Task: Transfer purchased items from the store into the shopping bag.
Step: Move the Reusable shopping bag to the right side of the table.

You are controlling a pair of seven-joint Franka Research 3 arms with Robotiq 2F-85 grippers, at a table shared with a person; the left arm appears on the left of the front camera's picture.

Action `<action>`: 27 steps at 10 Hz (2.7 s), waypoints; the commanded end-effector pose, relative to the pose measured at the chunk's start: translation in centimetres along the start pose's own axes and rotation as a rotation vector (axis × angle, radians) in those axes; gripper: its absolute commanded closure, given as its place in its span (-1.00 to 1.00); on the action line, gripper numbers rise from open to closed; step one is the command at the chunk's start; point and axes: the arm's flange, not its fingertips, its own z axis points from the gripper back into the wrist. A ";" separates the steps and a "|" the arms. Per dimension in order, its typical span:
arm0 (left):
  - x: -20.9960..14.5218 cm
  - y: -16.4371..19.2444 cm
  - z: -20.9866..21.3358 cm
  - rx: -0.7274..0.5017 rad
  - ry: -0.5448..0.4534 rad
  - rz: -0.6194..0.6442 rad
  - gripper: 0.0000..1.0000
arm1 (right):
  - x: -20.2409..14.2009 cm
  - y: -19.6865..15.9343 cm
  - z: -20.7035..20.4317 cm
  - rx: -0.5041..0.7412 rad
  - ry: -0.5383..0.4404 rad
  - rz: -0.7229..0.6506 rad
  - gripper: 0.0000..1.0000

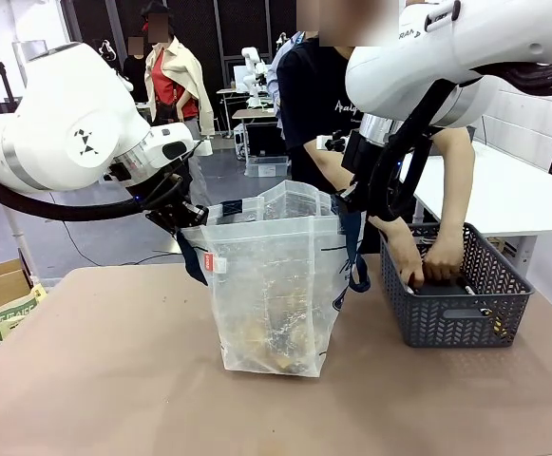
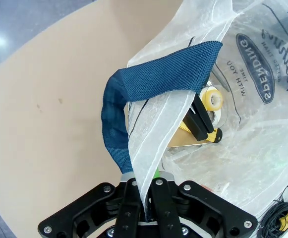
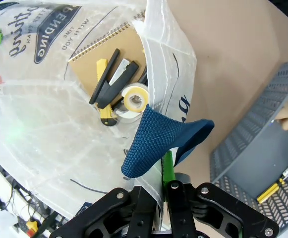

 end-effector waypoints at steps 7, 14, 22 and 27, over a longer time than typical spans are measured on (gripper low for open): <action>0.0 0.2 0.3 0.003 -0.006 0.002 1.00 | 0.0 -0.1 0.0 -0.001 -0.002 -0.003 1.00; 0.0 0.2 0.3 0.003 -0.006 0.002 1.00 | 0.0 -0.1 0.0 -0.001 -0.002 -0.003 1.00; 0.0 0.2 0.3 0.003 -0.006 0.002 1.00 | 0.0 -0.1 0.0 -0.001 -0.002 -0.003 1.00; 0.0 0.2 0.3 0.003 -0.006 0.002 1.00 | 0.0 -0.1 0.0 -0.001 -0.002 -0.003 1.00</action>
